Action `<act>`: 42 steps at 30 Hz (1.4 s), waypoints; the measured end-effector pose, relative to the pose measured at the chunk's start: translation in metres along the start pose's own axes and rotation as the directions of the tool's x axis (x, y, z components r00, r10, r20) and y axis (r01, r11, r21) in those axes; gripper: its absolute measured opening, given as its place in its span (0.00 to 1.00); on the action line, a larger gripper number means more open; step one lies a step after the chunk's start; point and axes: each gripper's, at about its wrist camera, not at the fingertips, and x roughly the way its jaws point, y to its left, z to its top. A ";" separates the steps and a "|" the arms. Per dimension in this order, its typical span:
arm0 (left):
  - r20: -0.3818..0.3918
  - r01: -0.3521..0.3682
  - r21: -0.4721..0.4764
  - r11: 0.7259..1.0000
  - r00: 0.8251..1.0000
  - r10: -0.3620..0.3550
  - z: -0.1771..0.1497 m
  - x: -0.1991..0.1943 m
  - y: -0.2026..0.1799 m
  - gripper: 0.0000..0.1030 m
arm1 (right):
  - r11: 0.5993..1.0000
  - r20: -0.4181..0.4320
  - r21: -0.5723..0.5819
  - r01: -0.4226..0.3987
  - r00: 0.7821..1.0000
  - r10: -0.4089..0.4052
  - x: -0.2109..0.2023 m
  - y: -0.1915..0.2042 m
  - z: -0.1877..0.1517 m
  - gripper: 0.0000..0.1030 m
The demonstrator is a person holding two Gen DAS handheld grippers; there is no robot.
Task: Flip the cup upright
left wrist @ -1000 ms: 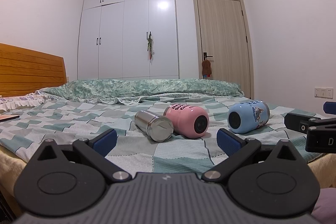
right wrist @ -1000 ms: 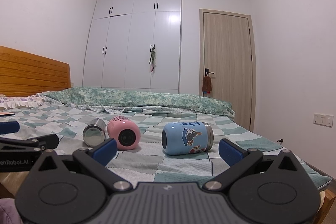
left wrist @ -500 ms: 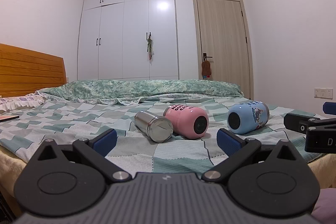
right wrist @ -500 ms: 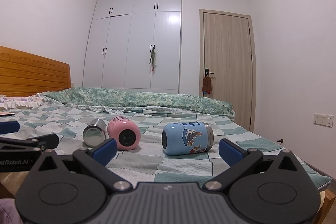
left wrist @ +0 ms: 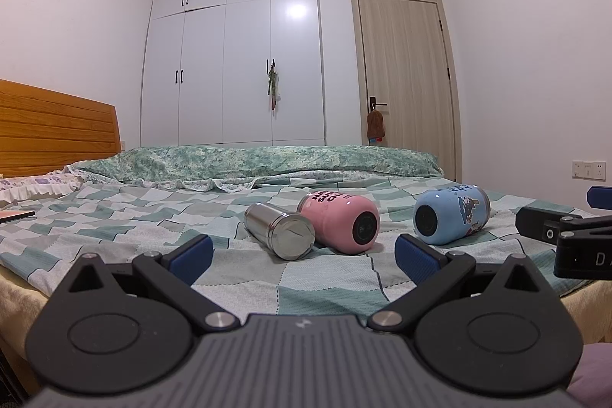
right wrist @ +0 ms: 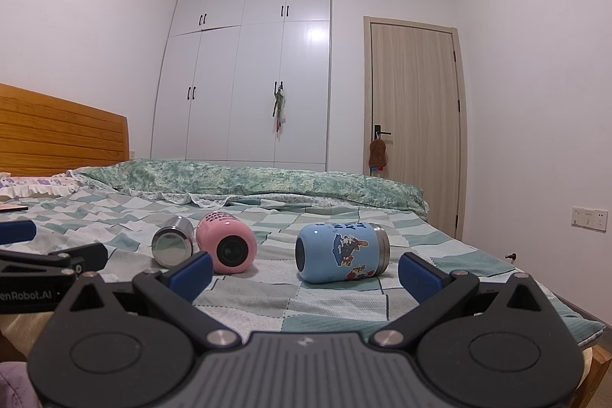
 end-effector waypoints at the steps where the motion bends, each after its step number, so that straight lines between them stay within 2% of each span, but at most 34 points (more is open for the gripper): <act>1: 0.001 0.001 0.000 1.000 1.000 -0.001 0.000 0.000 0.000 1.00 | 1.000 0.000 0.000 0.000 1.000 0.000 0.000 0.000 0.000 1.00; 35: -0.001 -0.001 -0.001 1.000 1.000 0.001 0.000 -0.001 0.000 1.00 | 1.000 0.001 0.000 0.000 1.000 0.000 0.000 0.002 -0.001 1.00; 42: -0.014 0.002 -0.004 1.000 1.000 -0.002 0.014 0.012 0.007 1.00 | 1.000 -0.038 -0.009 -0.029 0.999 0.029 0.012 0.006 0.011 1.00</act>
